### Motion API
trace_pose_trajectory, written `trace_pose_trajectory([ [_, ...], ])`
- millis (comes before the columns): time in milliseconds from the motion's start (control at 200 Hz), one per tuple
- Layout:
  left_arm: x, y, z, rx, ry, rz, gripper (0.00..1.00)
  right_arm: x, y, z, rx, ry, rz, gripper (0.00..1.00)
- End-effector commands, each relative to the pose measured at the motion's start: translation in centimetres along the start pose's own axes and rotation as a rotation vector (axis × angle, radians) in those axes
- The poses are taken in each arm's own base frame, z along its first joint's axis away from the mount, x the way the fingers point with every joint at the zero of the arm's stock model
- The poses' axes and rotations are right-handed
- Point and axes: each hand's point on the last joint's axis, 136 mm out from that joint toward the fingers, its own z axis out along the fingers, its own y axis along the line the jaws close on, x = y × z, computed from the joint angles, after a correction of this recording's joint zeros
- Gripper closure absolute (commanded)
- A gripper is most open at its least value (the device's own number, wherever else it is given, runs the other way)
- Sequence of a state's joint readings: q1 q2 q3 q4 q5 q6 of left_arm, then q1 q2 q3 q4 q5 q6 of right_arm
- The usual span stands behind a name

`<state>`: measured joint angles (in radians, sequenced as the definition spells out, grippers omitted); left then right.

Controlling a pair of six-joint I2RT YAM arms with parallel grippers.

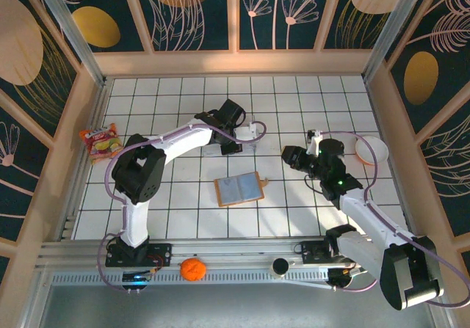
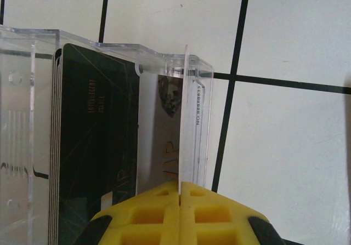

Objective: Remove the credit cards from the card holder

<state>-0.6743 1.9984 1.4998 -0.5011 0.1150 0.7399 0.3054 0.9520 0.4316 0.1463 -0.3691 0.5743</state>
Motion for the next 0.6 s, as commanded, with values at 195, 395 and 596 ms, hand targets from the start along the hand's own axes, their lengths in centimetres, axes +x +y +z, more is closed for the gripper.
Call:
trace_pose_trajectory([
  [195, -0.1, 0.6, 0.1, -0.024, 0.011, -0.043, 0.89, -1.5, 1.2, -0.3, -0.040, -0.036, -0.026, 0.71],
  [395, -1.1, 1.5, -0.9, -0.058, -0.021, -0.067, 0.82, -1.4, 1.4, -0.2, -0.050, -0.032, -0.025, 0.69],
  [596, -3.0, 3.2, -3.3, -0.137, -0.095, -0.110, 0.80, -1.2, 1.5, -0.3, -0.063, -0.024, -0.025, 0.65],
])
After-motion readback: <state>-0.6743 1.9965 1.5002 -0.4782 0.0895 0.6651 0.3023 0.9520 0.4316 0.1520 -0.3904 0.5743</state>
